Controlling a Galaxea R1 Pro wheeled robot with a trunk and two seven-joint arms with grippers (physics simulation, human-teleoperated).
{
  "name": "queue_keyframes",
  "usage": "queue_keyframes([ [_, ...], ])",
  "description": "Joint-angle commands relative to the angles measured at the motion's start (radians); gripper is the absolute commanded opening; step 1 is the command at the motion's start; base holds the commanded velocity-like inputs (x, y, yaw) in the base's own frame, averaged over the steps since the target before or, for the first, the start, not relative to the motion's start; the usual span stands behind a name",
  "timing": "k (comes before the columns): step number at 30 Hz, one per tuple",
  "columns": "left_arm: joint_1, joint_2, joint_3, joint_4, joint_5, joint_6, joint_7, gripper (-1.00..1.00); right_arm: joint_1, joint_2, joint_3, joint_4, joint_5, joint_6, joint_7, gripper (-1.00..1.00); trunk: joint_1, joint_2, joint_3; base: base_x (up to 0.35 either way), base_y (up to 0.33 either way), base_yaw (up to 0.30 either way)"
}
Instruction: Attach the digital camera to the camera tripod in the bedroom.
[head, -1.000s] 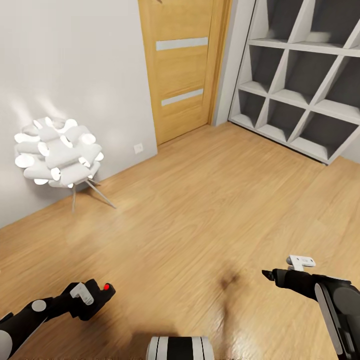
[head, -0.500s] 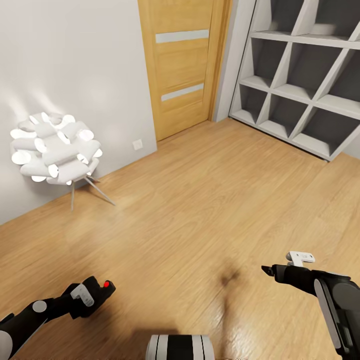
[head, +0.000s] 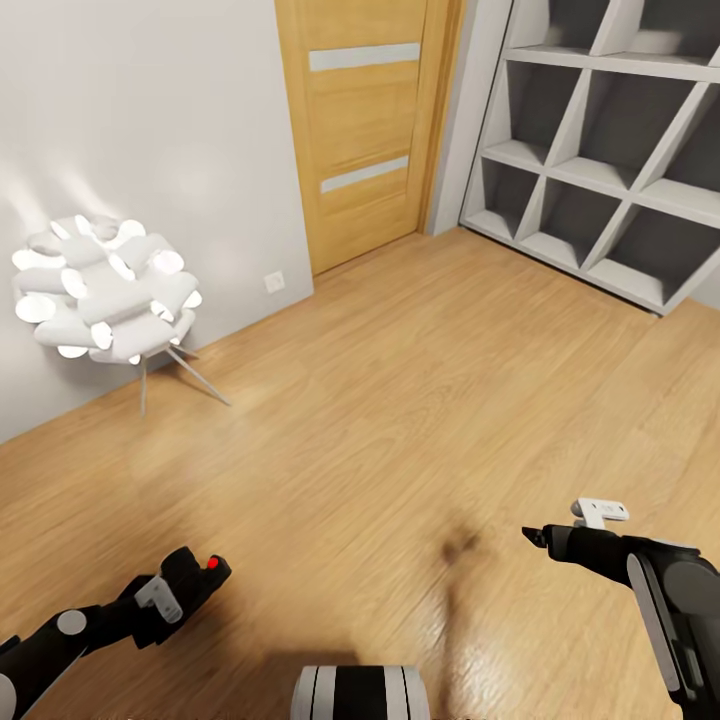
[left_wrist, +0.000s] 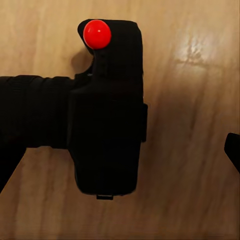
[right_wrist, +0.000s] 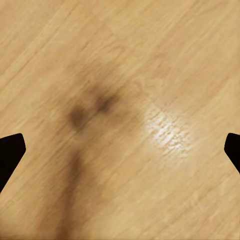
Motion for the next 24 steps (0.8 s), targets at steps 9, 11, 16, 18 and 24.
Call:
queue_keyframes([
  [9, 0.001, 0.017, 0.003, -0.006, -0.011, -0.008, -0.005, 1.00, -0.001, -0.002, -0.001, -0.001, 0.005, 0.004, 0.006, 1.00, 0.000, 0.000, -0.014, 0.000, 0.000, 0.000],
  [11, 0.000, 0.024, 0.003, -0.009, -0.011, -0.009, -0.007, 1.00, -0.001, -0.002, -0.001, -0.001, 0.005, 0.004, 0.006, 1.00, 0.000, 0.000, -0.017, 0.000, 0.000, 0.000],
  [16, -0.002, 0.056, 0.003, -0.017, -0.010, -0.018, -0.024, 1.00, -0.001, -0.003, -0.001, -0.001, 0.005, 0.004, 0.006, 1.00, 0.000, 0.000, -0.025, 0.000, 0.000, 0.000],
  [18, -0.002, 0.066, 0.004, -0.019, -0.010, -0.029, -0.030, 1.00, -0.001, -0.002, -0.001, -0.001, 0.006, 0.004, 0.006, 1.00, 0.000, 0.000, -0.028, 0.000, 0.000, 0.000],
  [24, -0.002, 0.080, 0.005, -0.022, -0.010, -0.052, -0.037, 1.00, 0.001, 0.001, 0.006, -0.001, 0.005, 0.004, 0.006, 1.00, 0.000, 0.000, -0.031, 0.000, 0.000, 0.000],
])
